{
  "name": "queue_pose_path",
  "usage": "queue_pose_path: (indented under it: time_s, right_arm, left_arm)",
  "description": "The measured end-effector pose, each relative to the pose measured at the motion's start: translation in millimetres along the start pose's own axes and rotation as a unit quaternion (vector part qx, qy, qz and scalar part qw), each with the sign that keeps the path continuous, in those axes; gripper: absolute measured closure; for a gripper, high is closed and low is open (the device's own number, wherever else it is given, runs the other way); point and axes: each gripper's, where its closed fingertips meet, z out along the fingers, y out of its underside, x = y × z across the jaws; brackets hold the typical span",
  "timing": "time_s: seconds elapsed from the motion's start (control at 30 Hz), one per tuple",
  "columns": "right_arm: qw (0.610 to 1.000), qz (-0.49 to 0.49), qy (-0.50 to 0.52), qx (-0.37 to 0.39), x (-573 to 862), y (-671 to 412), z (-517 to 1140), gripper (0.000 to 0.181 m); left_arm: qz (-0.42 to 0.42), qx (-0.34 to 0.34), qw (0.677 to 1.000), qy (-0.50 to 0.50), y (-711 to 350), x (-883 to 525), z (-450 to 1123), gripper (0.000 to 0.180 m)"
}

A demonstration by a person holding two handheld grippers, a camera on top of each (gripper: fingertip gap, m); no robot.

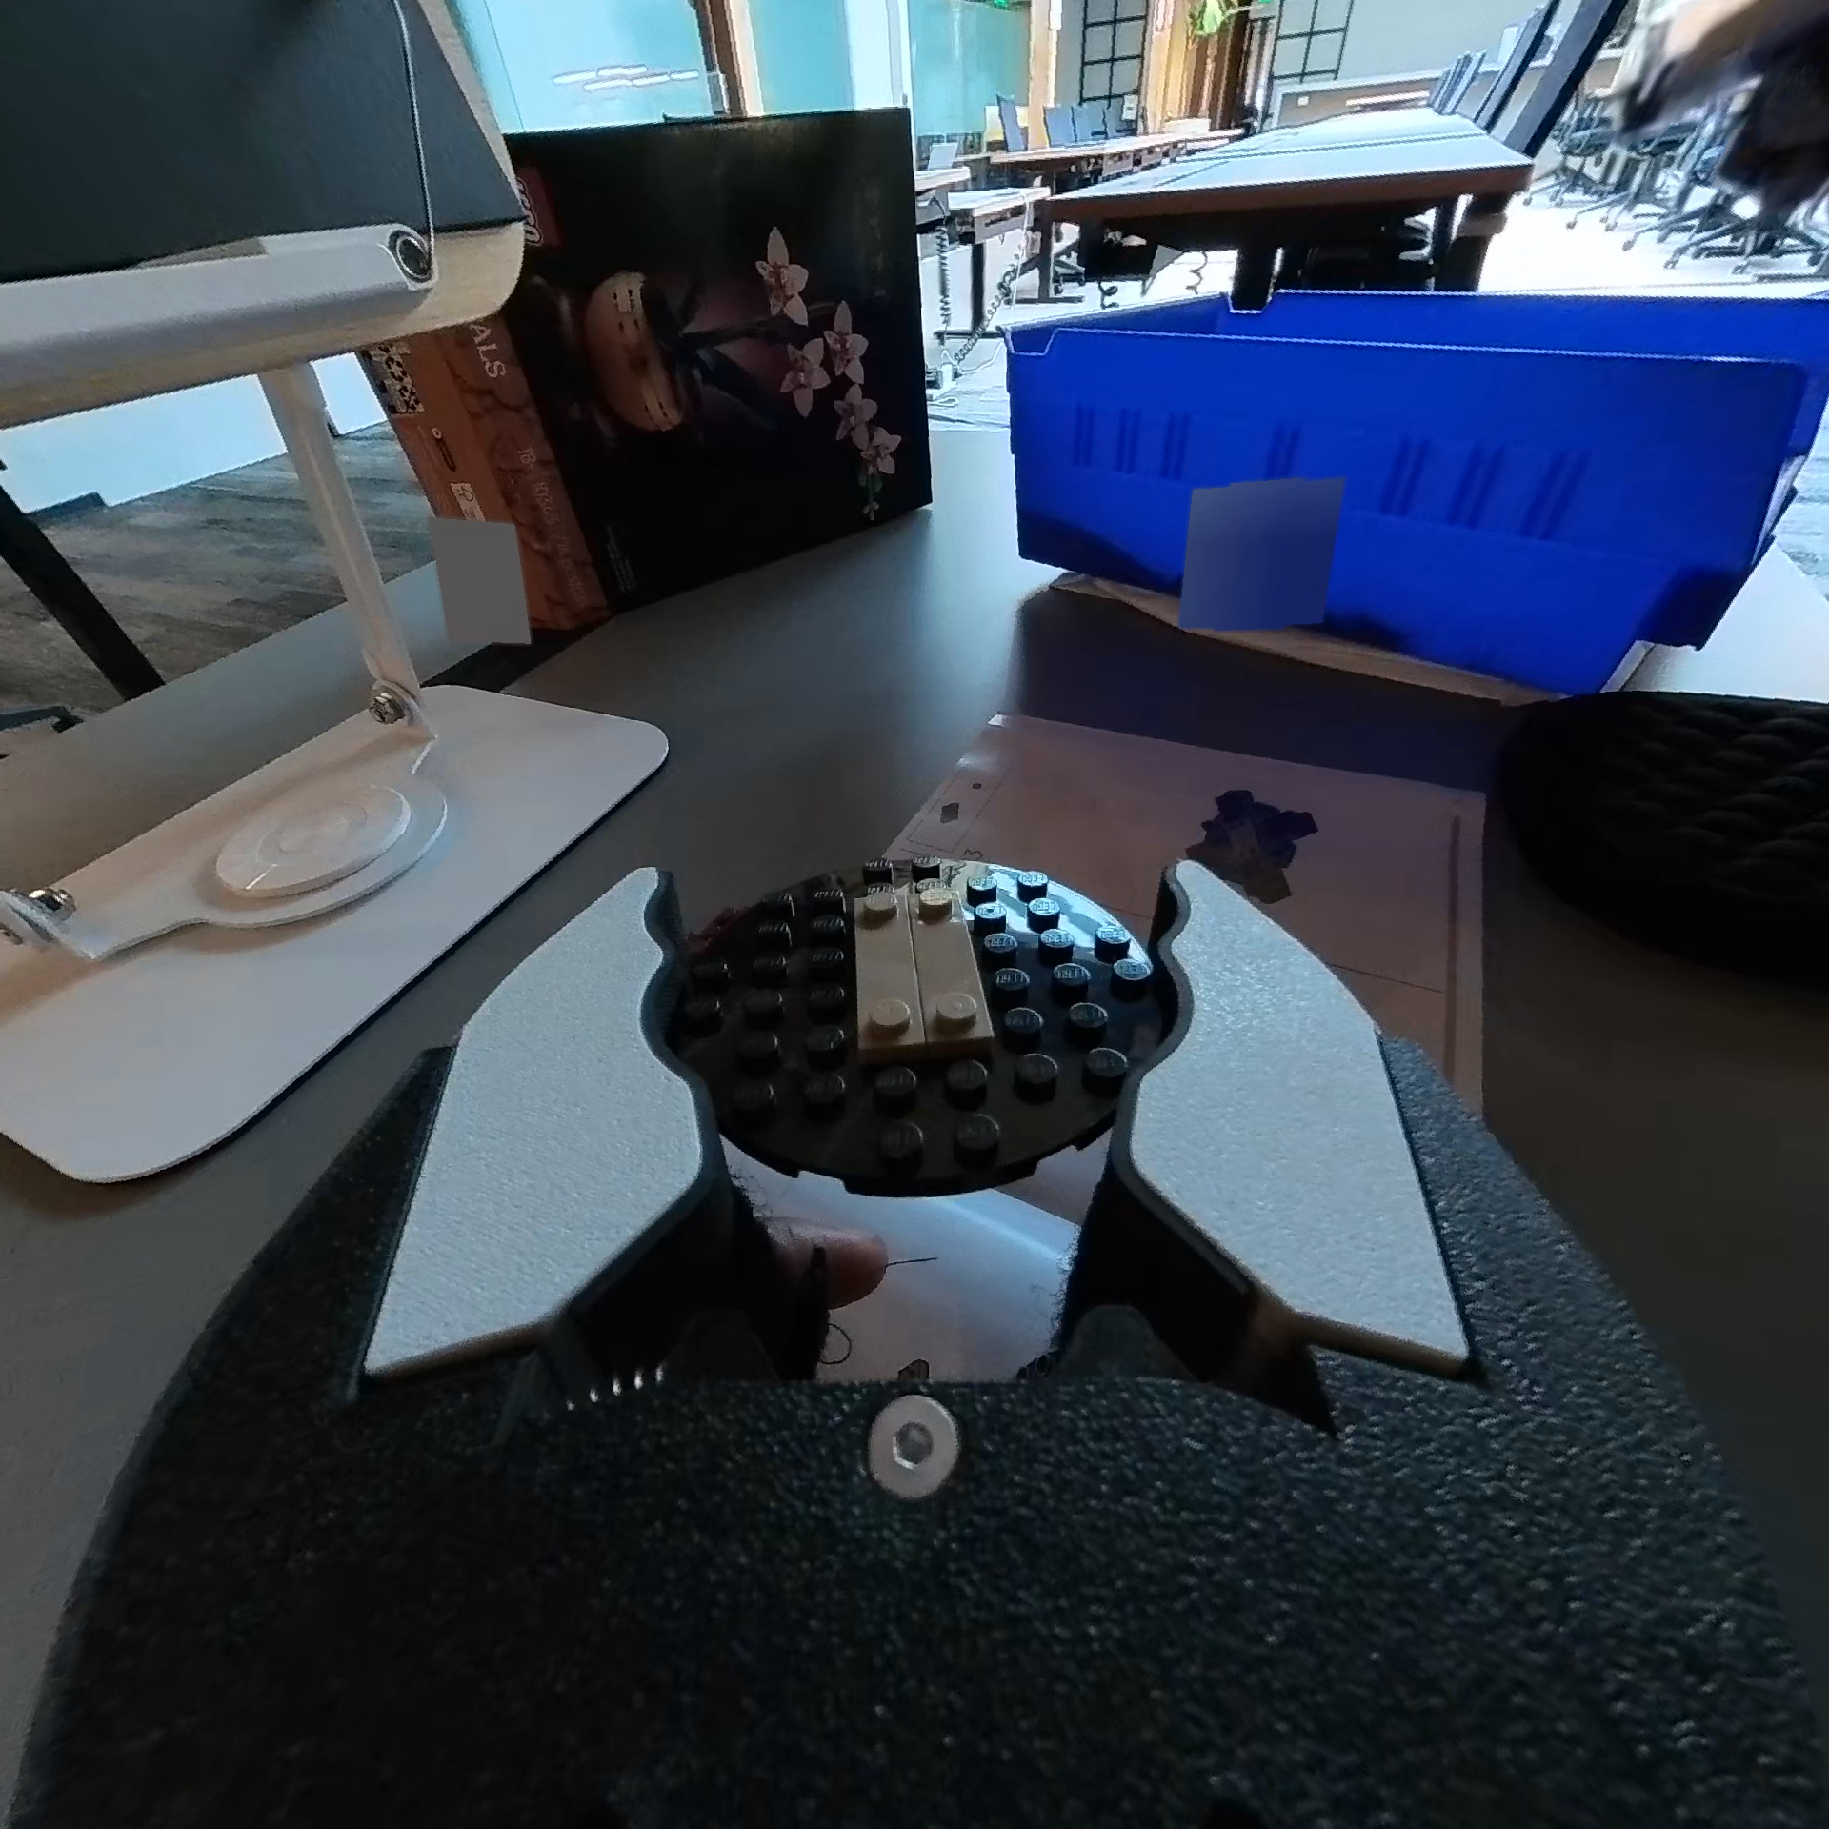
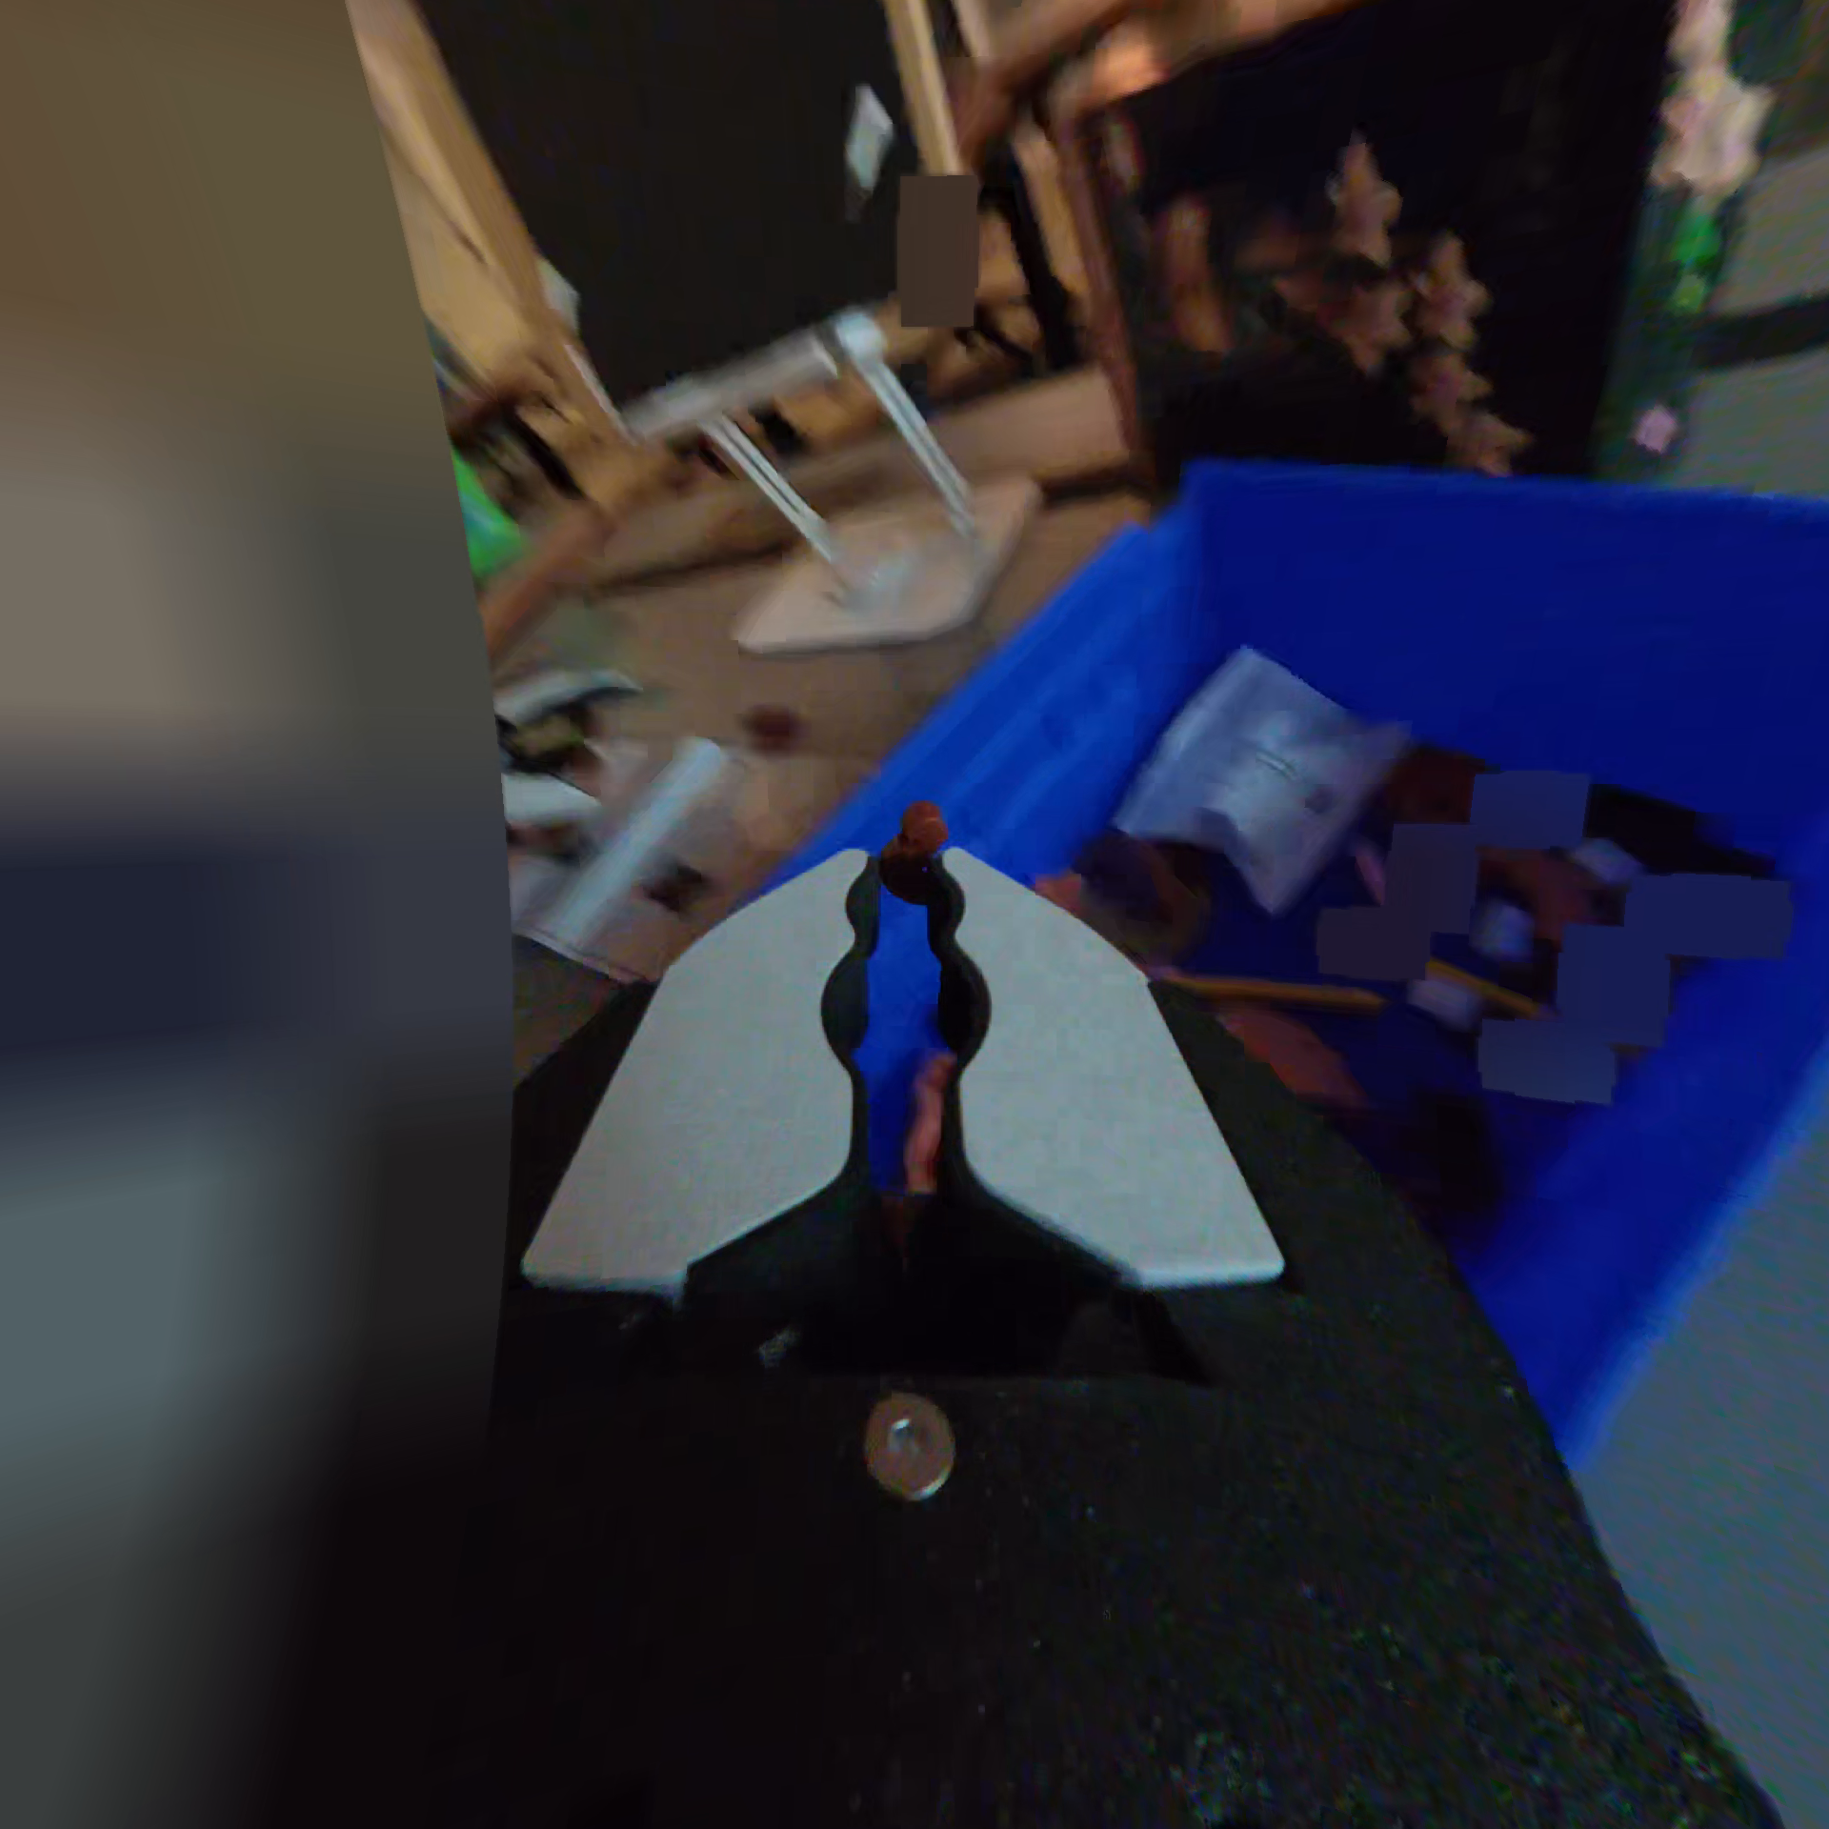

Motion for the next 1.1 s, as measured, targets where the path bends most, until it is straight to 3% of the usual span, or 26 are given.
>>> queue_pose_path:
  time_s: [0.2, 0.47, 0.73, 0.97, 1.1]
  right_arm:
    - [0.97, -0.093, 0.134, -0.178, 34, 57, 5, 0.173]
    - [0.906, -0.168, 0.232, -0.311, 62, 86, 1, 0.171]
    - [0.911, -0.15, 0.211, -0.319, 62, 90, 8, 0.167]
    - [0.919, -0.162, 0.201, -0.299, 65, 64, 13, 0.144]
    - [0.903, -0.185, 0.189, -0.338, 67, 64, 9, 0.112]
  left_arm:
    - [-0.002, 0.001, 1.0, -0.003, -1, -1, 1, 0.091]
    - [-0.006, 0.009, 1.0, -0.005, -2, -2, -1, 0.091]
    - [-0.013, 0.014, 1.0, -0.003, -4, -3, -3, 0.091]
    - [0.001, 0.009, 1.0, 0.001, -2, 0, -1, 0.091]
    - [-0.009, 0.01, 1.0, 0.001, -2, -1, -1, 0.091]
